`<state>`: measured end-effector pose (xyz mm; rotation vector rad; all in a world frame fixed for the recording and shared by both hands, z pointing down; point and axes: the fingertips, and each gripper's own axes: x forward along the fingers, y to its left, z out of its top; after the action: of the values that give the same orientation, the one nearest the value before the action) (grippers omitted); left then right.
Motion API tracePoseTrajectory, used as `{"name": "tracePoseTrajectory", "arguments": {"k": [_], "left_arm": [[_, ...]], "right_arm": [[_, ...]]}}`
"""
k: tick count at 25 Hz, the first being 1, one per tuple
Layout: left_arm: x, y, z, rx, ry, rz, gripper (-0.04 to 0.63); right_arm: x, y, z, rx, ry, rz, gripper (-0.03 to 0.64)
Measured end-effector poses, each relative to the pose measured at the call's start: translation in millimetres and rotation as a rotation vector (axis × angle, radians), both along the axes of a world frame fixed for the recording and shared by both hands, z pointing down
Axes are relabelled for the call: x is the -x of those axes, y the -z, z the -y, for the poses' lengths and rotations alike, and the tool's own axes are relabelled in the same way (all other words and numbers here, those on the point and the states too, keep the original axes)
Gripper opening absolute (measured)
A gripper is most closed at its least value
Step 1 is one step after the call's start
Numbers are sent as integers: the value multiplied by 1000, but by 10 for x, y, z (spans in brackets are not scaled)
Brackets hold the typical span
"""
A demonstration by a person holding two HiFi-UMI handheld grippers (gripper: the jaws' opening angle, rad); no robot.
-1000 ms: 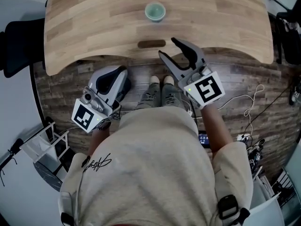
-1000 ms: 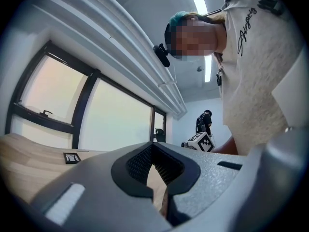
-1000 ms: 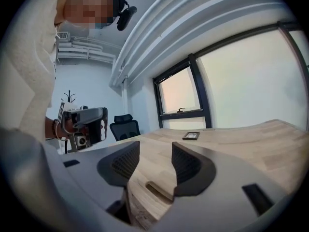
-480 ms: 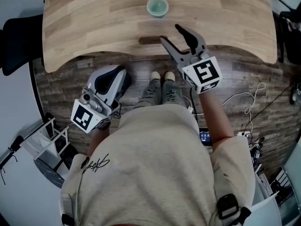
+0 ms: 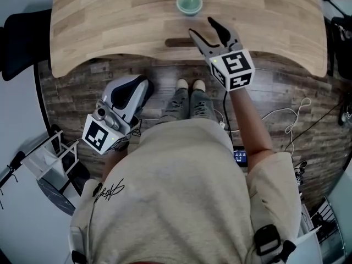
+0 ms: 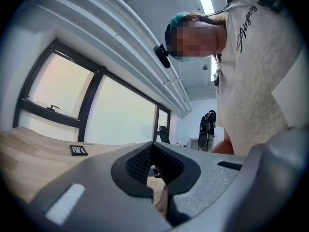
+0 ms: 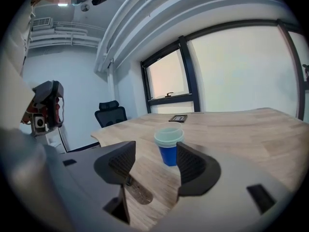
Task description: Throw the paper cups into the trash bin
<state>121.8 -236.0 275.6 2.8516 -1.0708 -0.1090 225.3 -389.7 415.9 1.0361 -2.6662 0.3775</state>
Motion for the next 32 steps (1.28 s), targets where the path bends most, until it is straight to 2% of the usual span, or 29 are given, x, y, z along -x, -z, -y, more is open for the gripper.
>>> {"name": "tracePoseTrajectory", "arguments": {"k": [13, 18, 32], "left_arm": [[172, 13, -32, -6, 64, 30, 0], [235, 27, 4, 9, 91, 4, 0], [278, 94, 5, -3, 97, 13, 0]], "right_arm": [[118, -422, 259, 67, -7, -93, 252], [148, -509, 340, 94, 4, -111, 252], [225, -681, 549, 131, -2, -156, 259]]}}
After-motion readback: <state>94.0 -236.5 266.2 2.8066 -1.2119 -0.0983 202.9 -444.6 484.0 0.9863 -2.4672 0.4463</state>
